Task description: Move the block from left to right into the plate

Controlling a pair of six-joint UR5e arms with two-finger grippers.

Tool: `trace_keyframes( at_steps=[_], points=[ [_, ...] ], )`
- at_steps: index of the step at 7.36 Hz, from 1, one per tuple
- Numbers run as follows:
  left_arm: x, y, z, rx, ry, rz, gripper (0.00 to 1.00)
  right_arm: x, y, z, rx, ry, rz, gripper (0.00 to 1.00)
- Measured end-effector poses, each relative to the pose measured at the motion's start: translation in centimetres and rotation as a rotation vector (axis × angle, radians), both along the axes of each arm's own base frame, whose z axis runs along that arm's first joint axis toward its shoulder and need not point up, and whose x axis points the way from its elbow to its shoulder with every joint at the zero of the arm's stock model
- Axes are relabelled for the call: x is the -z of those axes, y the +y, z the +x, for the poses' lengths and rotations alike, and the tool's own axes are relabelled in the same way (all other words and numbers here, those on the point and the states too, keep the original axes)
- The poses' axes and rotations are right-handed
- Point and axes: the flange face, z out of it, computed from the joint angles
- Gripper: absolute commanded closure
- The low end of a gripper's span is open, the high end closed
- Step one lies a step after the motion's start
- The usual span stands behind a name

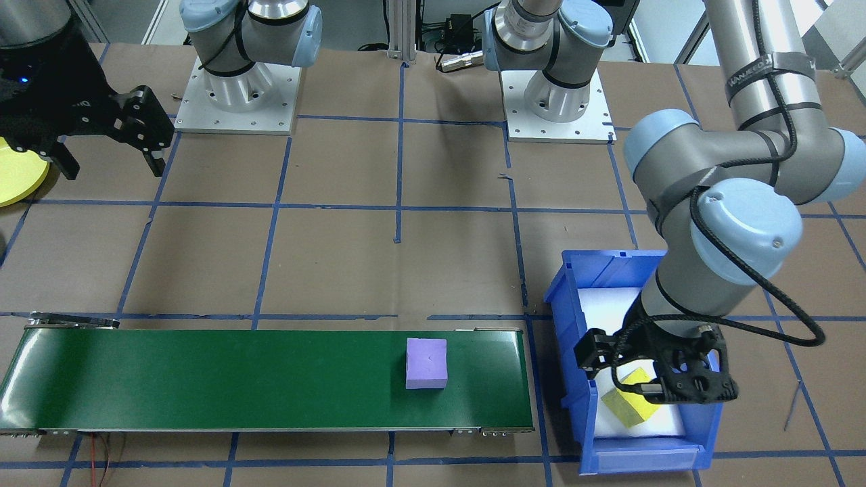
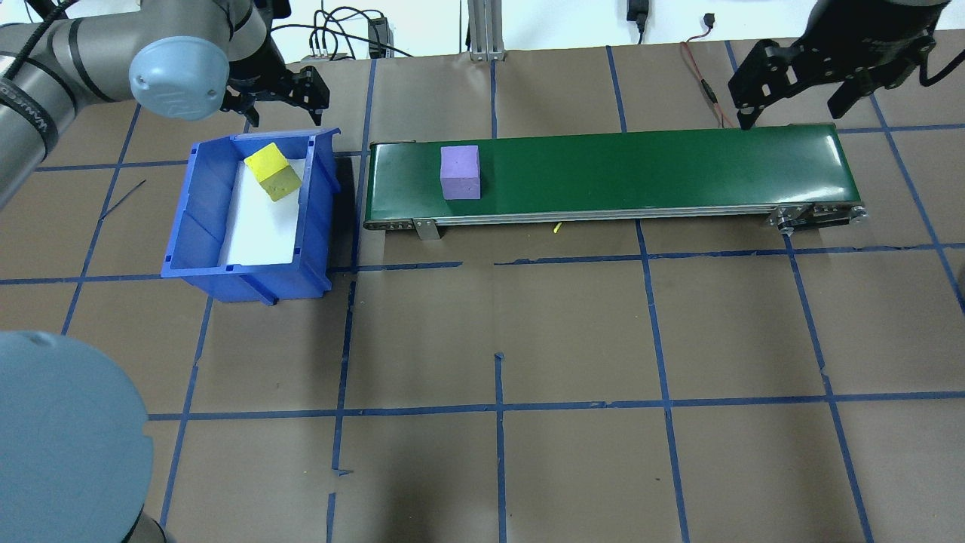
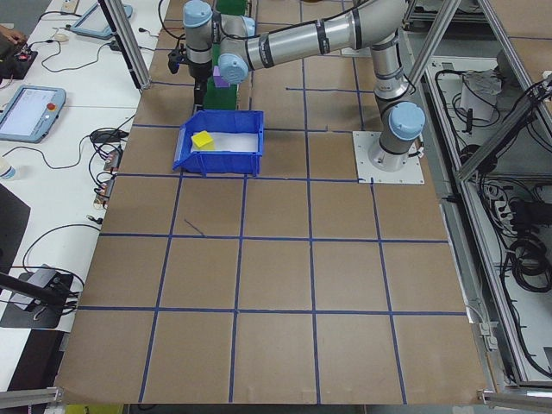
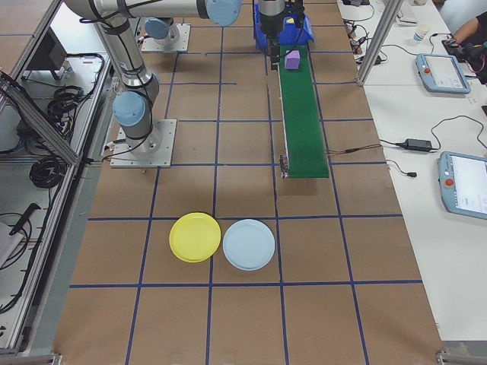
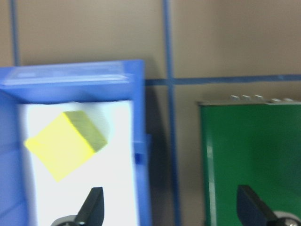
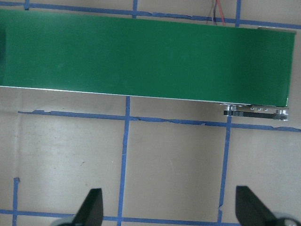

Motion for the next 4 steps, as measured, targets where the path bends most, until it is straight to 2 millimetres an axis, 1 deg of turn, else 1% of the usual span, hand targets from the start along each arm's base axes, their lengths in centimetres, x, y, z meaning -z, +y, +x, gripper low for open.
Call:
trace_keyframes(
  at_steps=[1,2,3,4],
  points=[
    [1.5,-0.8,2.2,-0.03,0.0,-0.003,0.0,-0.4,0.1,-1.5,0.016,0.005,-0.006,0.0],
    [2.9,-1.5,3.7,-0.071,0.001,-0.017,0.0,-0.5,0.2,-2.4,0.03,0.006,-0.008,0.0],
    [4.2,-1.7,4.6,-0.152,0.008,-0.019,0.0,-0.4,0.2,-2.9,0.038,0.004,-0.005,0.0],
    [5.6,-1.5,5.0,-0.25,0.015,-0.007,0.0,-0.2,0.3,-3.3,0.047,0.002,-0.001,0.0]
  ],
)
